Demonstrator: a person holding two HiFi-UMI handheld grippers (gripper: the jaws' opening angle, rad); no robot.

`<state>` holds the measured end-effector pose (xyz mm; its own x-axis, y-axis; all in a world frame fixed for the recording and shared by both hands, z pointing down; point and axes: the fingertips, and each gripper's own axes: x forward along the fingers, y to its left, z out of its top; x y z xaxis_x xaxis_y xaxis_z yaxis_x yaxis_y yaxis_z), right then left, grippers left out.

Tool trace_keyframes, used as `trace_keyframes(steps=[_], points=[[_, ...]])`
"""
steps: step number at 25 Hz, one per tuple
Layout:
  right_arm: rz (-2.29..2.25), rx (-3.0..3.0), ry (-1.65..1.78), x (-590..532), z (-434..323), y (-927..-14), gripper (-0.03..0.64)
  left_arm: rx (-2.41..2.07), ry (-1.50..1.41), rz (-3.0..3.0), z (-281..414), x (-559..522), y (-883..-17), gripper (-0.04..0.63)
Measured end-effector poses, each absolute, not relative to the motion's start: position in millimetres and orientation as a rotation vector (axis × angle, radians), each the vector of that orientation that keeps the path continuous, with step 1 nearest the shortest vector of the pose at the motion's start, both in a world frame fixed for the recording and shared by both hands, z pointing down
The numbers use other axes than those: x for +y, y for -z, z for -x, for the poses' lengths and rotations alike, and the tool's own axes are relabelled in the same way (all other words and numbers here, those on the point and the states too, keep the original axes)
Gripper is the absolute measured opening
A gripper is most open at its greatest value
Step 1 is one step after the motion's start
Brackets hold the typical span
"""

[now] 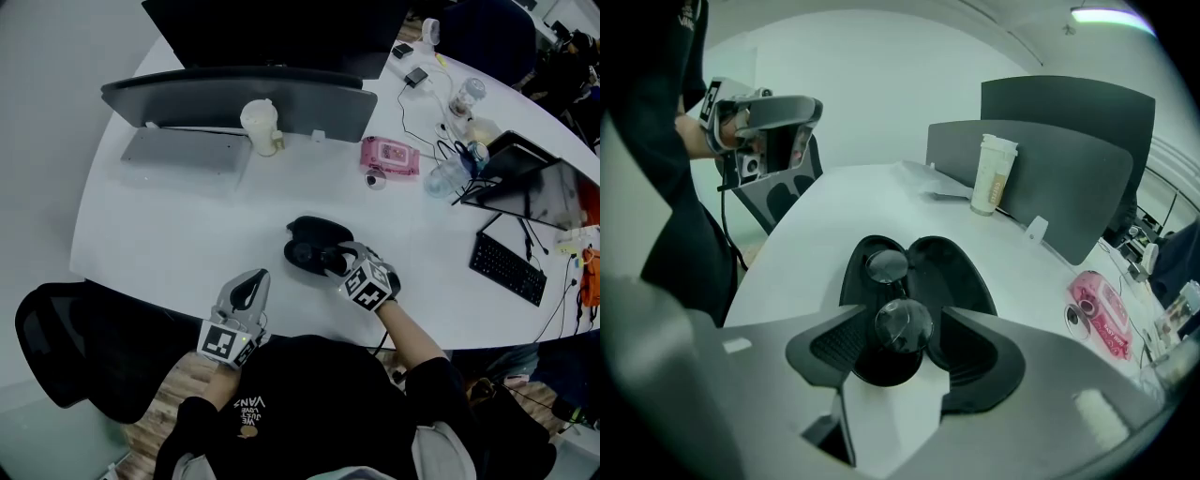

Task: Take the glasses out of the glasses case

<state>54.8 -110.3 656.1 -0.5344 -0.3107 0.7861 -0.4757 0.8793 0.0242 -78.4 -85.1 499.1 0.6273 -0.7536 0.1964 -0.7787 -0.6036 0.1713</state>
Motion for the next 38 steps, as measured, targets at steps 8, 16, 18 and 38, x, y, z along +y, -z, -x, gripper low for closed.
trace_keyframes(steps=[8, 16, 18, 38], points=[[-0.425, -2.125, -0.169, -103.5, -50.6, -663.1, 0.252, -1.272, -0.188, -2.594, 84.8, -85.7, -502.6, 0.0], [-0.258, -2.046, -0.042, -91.8, -46.6, -672.1, 0.275, -1.247, -0.167, -2.612, 82.3, -85.6, -505.7, 0.0], [-0.218, -2.033, -0.04, -87.2, -46.3, -674.9, 0.278, -1.245, -0.164, -2.616, 83.3, -86.1, -506.1, 0.0], [-0.179, -2.018, -0.093, -81.8, -45.1, -686.8, 0.236, -1.24, -0.151, -2.598, 83.5, -93.7, -510.4, 0.0]])
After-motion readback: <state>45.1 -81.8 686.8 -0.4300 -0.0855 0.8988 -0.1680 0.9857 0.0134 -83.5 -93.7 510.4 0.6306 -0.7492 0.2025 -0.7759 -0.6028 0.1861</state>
